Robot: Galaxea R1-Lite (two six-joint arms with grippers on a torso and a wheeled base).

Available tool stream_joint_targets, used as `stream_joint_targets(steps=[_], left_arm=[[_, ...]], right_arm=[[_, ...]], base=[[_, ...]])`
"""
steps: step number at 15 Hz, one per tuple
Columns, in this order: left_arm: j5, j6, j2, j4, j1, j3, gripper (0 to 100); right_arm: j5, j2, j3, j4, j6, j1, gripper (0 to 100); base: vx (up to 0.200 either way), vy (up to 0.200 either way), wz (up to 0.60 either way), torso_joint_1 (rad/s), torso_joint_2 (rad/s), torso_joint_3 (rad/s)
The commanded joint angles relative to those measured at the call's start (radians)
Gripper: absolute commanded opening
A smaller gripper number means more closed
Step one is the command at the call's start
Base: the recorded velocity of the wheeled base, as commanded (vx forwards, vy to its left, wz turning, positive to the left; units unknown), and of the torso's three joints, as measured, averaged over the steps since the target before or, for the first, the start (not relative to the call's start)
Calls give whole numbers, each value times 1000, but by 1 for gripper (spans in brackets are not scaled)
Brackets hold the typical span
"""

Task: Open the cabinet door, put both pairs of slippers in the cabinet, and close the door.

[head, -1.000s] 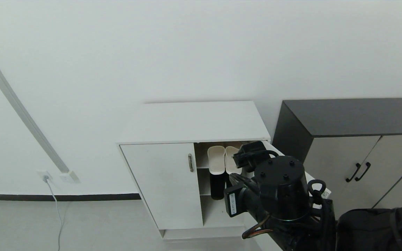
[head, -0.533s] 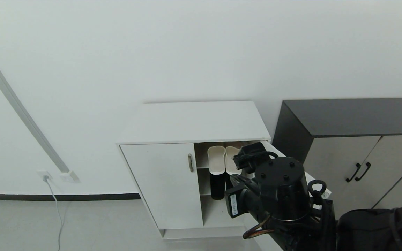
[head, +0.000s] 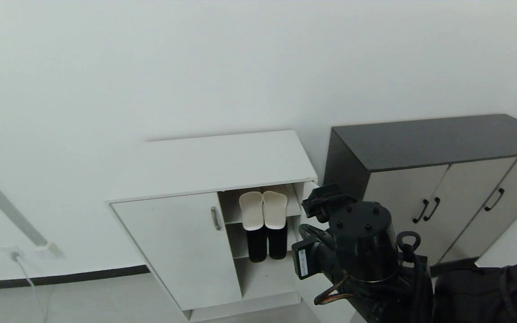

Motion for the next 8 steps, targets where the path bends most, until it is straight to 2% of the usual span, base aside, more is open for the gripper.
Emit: stream_joint_targets(steps=[1,8], left_arm=[[0,-1,0,0,0,0,0],[1,-1,0,0,0,0,0]], right_arm=[[1,1,1,-1,1,-1,0],[2,15,0,-5,-9,-10,0]], base=[[0,0,-600,22,7,2],[0,0,0,0,0,0]])
